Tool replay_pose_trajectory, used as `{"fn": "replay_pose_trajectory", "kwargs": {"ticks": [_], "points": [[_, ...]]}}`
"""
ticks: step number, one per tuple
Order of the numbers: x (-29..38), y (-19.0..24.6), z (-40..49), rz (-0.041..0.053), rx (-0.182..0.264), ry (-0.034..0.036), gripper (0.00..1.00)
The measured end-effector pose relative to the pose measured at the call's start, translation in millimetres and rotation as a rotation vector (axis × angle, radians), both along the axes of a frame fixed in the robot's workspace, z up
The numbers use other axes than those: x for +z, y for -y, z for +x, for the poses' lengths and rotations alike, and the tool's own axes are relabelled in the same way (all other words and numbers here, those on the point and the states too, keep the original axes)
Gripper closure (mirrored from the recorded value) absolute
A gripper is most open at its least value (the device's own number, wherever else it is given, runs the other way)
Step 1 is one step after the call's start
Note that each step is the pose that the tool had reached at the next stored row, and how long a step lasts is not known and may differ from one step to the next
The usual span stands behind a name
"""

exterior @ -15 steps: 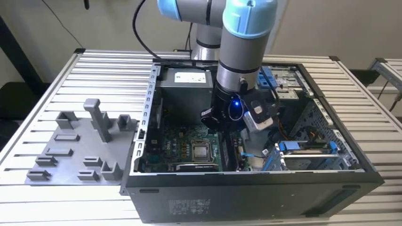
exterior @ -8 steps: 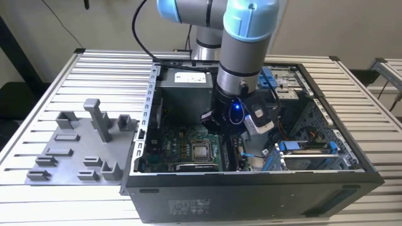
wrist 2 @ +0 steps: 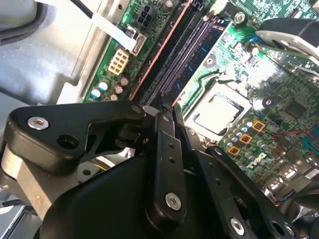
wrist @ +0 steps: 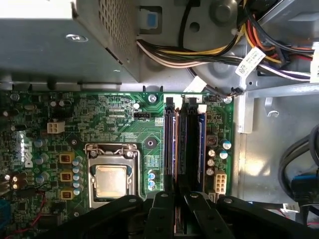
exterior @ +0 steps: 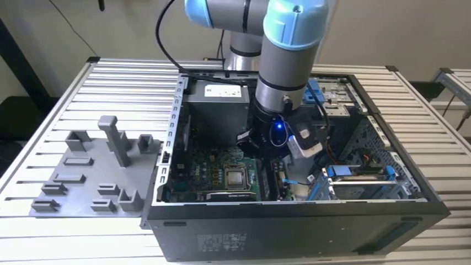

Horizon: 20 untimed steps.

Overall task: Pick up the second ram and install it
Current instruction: 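Insert the second ram into the second slot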

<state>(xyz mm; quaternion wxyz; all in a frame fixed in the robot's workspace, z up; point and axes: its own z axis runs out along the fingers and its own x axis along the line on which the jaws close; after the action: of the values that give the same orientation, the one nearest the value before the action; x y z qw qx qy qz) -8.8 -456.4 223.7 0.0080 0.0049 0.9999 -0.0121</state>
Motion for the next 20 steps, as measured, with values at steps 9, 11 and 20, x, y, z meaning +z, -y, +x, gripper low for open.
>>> {"fn": "replay_pose_trajectory", "kwargs": {"ticks": [9, 11, 20], "points": [[-1.5, 1.5, 2.2, 0.0002, -0.001, -0.0001, 0.85], [-1.8, 2.2, 2.3, 0.0004, -0.002, 0.0, 0.85], [-4.5, 2.7, 2.5, 0.0008, -0.007, -0.0001, 0.85]]}}
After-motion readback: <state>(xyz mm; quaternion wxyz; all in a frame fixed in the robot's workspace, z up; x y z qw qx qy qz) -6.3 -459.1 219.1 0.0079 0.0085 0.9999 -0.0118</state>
